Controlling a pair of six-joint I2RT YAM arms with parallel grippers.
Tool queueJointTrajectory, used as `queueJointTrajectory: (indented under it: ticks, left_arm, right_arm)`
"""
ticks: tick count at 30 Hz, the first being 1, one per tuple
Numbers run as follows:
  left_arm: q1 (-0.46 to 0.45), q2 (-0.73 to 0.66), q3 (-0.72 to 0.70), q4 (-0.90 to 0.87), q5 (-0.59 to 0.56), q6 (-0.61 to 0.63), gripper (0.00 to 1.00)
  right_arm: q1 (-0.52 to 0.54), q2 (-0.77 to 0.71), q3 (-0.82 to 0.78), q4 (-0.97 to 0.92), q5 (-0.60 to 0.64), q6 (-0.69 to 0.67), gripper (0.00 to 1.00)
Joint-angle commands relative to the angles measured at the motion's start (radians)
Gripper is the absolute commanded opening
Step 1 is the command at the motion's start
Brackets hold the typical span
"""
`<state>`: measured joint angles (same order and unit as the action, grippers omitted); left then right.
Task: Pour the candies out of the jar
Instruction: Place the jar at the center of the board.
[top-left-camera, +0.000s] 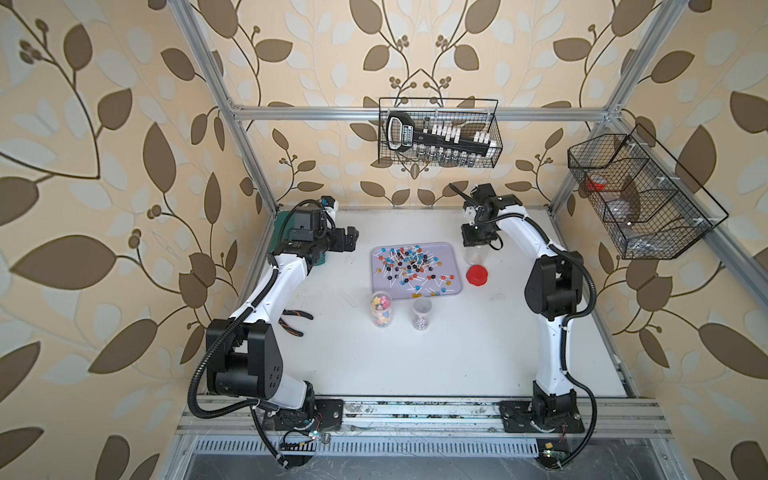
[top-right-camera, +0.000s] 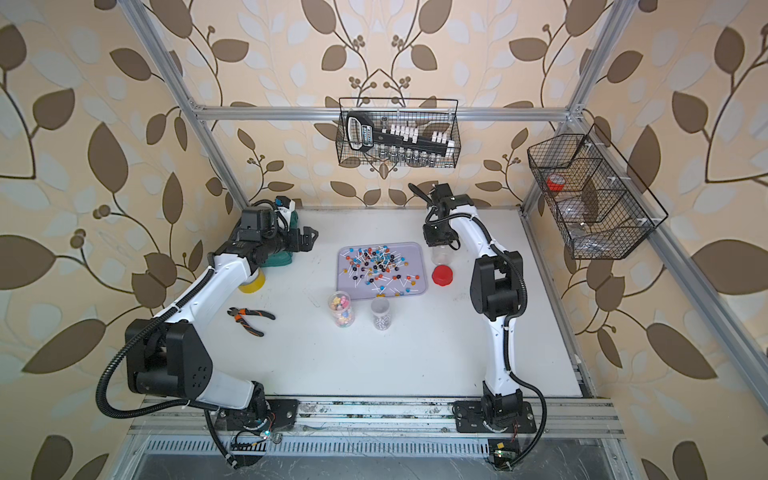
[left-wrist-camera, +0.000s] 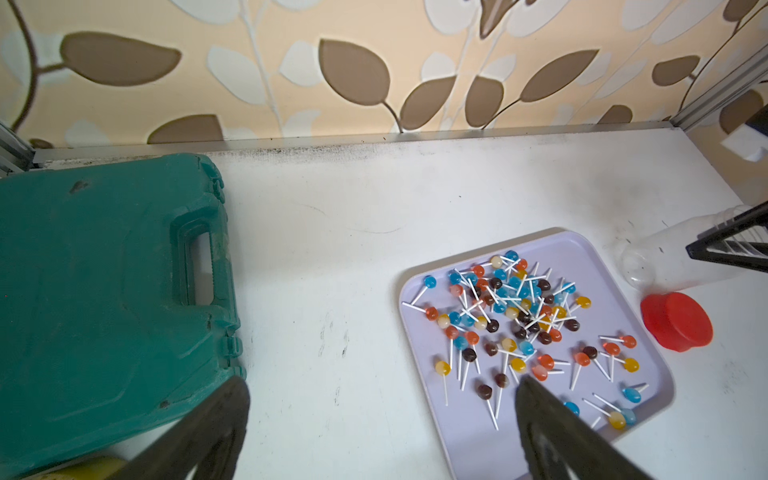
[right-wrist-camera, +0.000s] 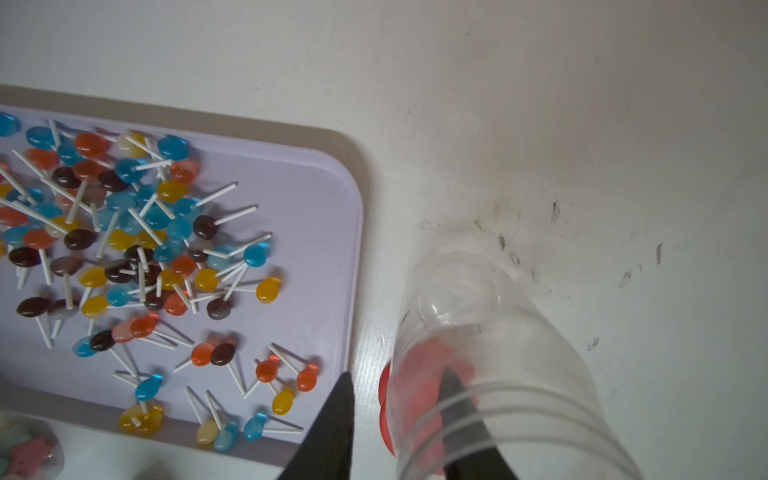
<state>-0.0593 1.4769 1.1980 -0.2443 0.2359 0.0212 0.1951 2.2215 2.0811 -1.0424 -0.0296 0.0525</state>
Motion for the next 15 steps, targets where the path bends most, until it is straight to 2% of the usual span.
queueJointTrajectory:
  ticks: [1,12,15]
  left_arm:
    - [-0.004,0.0,0.049,-0.003,0.026,-0.005,0.99]
    - [-0.004,0.0,0.049,-0.003,0.032,-0.004,0.99]
    - [-0.004,0.0,0.051,-0.001,0.031,-0.007,0.99]
  right_arm:
    - [0.007,-0.02,0.025,0.008,0.025,-0.009,0.38]
    - [0.024,-0.12,0.037,0.042,0.109,-0.004,0.51]
    - [0.029,-0.164,0.041,0.055,0.119,0.004,0.57]
